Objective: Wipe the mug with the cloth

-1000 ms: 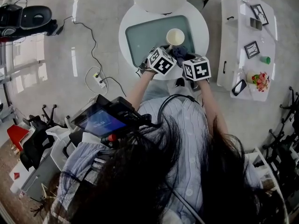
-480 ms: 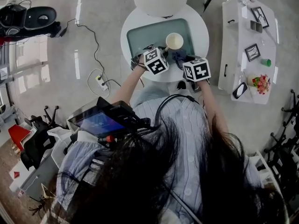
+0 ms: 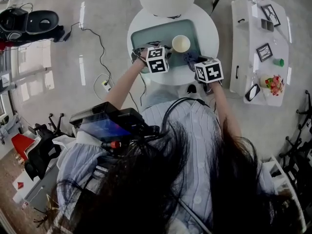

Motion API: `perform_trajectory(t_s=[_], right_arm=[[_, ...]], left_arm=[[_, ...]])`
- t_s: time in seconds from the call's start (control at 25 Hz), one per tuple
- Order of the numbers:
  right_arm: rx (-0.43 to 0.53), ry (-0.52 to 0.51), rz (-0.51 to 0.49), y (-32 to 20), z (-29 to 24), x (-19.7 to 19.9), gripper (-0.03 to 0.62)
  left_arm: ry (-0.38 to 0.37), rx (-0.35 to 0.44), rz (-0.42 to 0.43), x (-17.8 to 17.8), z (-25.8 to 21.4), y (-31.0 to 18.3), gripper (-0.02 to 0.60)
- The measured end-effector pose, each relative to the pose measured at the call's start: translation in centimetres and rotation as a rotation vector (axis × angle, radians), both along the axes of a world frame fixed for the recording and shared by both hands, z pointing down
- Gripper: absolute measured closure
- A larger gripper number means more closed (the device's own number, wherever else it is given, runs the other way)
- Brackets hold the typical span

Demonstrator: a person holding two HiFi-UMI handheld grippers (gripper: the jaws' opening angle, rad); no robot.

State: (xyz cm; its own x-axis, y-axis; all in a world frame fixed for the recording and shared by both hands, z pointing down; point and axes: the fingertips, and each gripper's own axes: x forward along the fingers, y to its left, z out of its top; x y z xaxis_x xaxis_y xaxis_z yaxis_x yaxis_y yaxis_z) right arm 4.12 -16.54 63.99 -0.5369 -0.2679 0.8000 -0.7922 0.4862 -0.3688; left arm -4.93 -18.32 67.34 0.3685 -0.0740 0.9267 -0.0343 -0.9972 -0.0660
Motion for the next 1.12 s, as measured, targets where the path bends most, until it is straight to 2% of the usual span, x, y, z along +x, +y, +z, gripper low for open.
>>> perform_trajectory(t_s=[0.28,0.48,0.56,0.64,0.8,0.92,1.12], right_arm=[[0.006,0.009,0.041,-1.1,0.4,1.1,0.496],[0.009,0.046,0.068,-1.8,0.3,2.2,0.496],[0.013,0.028,0.061,-1.9,0.3,1.8,0.496],[0.013,0.025,0.063,-1.9,0.3,1.9,0.496],[0.008,0.042,0.077,-1.4,0.3,2.2,0.496],[0.008,0.038,0.080,-1.2,0.4,2.2,0.496],[0.007,0.035,0.086,-1.2,0.6,2.3,0.496]], left_arm=[[-0.010,0.005,0.125,-0.3,0.2,-0.1,0.502],[-0.016,0.018,0.141,-0.1,0.1,-0.4,0.500],[-0.012,0.042,0.111,0.0,-0.1,-0.6,0.500],[0.013,0.061,0.045,0.2,-0.5,-0.7,0.500],[0.121,0.087,-0.122,0.7,-3.2,-0.8,0.500],[0.188,0.091,-0.194,2.1,-5.2,-0.4,0.500],[0.174,0.076,-0.274,5.1,-5.6,0.1,0.457]])
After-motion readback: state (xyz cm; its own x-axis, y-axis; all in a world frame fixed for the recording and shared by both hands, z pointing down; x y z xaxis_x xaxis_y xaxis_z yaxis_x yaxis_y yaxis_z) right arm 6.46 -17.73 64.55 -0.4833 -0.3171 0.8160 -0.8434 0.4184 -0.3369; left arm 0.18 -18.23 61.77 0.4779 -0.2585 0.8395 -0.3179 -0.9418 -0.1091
